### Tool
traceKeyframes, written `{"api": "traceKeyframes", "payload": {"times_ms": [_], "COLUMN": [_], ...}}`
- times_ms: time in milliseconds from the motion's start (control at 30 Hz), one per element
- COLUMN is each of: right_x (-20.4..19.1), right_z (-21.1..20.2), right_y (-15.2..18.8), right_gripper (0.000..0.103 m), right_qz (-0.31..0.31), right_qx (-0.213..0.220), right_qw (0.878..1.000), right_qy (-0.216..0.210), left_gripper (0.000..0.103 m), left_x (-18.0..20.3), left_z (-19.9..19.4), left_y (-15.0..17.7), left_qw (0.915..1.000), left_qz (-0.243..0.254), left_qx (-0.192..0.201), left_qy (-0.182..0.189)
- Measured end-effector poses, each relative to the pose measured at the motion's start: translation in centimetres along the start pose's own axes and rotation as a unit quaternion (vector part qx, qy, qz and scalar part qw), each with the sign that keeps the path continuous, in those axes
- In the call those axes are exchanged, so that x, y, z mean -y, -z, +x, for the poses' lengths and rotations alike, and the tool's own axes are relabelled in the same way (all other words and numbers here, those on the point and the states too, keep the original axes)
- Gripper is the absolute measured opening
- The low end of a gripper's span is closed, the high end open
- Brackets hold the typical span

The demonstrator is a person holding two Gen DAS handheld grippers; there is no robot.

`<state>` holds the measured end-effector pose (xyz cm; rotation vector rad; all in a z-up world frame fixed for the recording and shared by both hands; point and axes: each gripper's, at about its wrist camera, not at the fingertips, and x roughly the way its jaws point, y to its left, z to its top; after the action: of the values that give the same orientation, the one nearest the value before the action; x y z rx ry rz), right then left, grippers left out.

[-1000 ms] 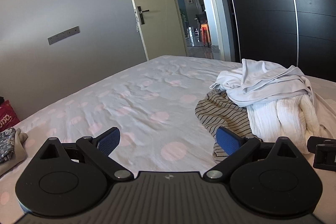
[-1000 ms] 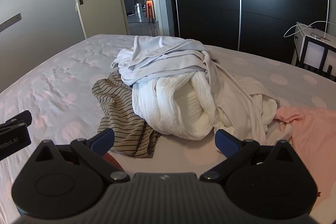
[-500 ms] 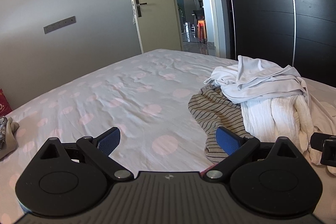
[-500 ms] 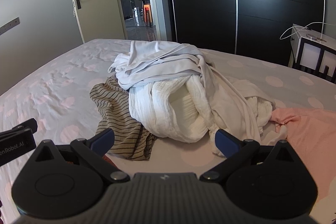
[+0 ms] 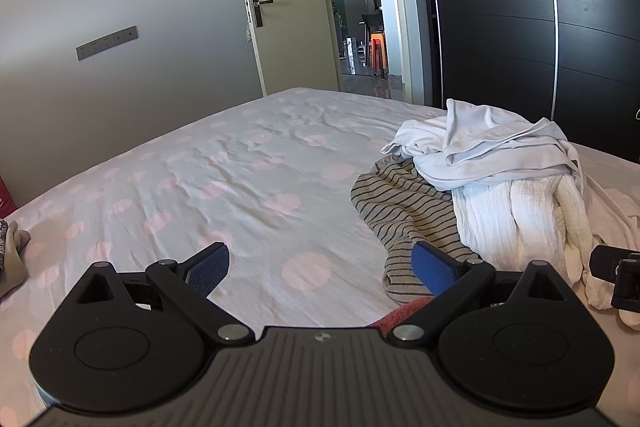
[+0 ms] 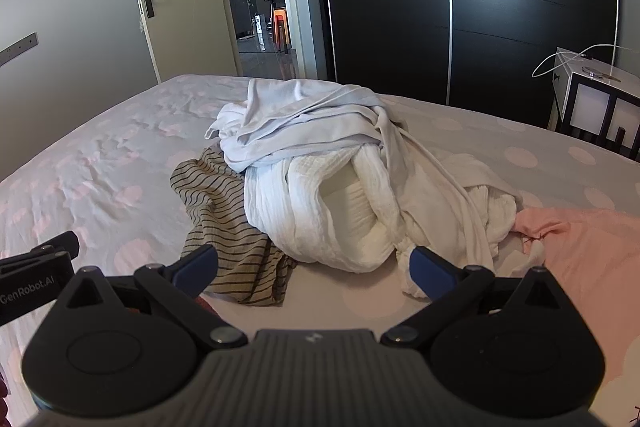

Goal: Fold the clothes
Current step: 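Move both tools toward the clothes heap on the bed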

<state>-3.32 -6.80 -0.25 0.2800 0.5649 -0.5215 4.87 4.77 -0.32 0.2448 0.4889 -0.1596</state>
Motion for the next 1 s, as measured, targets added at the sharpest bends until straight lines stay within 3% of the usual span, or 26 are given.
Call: {"api": "traceKeyframes", "payload": {"times_ms": [100, 1000], "right_x": [-0.02, -0.02], "right_z": [-0.03, 0.59], "right_y": [0.04, 0.1], "right_gripper": [0.103, 0.103], "right_qz": [-0.001, -0.002], "right_qx": [-0.001, -0.019], "right_qw": [1.0, 1.0], "right_qy": [-0.002, -0.007], "left_gripper": [0.1, 0.1], "left_x": [0.35, -0.37], "left_z": [0.04, 0.83], "left_y": [-0.02, 0.32], "left_qw": [0.9996, 0.999], "left_qz": [-0.002, -0.005], "left_qx": [-0.008, -0.024], "left_qy": [0.028, 0.036]}}
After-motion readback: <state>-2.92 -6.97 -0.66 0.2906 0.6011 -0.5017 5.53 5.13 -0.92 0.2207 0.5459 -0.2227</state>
